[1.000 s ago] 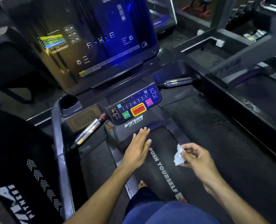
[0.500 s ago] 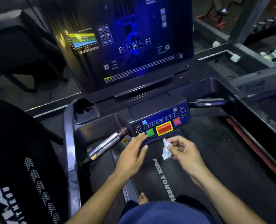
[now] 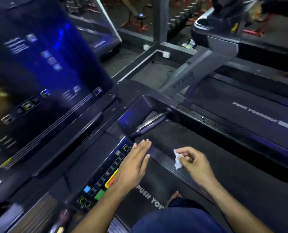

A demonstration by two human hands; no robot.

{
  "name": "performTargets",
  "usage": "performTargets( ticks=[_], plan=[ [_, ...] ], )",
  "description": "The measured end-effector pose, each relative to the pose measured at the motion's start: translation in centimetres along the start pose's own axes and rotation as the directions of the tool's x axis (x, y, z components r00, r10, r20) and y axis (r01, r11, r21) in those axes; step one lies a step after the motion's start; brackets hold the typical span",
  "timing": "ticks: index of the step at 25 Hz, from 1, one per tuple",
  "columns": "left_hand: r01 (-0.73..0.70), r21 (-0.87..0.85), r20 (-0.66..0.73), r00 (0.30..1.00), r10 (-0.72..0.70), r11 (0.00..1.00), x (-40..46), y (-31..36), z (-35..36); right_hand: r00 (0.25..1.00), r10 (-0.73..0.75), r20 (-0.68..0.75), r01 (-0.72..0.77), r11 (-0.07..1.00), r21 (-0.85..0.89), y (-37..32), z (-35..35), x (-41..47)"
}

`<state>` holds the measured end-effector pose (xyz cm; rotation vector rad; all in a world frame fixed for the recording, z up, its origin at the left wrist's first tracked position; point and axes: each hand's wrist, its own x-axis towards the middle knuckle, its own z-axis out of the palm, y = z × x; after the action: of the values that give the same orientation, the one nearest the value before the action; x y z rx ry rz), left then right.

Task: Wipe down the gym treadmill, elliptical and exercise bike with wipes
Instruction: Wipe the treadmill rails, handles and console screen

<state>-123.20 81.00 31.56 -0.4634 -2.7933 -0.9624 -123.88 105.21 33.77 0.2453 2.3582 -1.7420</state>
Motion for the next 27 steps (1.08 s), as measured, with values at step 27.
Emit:
performTargets(
  ticks=[27],
  plan=[
    [-0.085,0.211,0.330,0.944,0.011,0.974,26.4,-5.3,9.6,0.826,-0.289,0.484,0.563,0.418,-0.713,-0.1,-11.3,21.0]
  ],
)
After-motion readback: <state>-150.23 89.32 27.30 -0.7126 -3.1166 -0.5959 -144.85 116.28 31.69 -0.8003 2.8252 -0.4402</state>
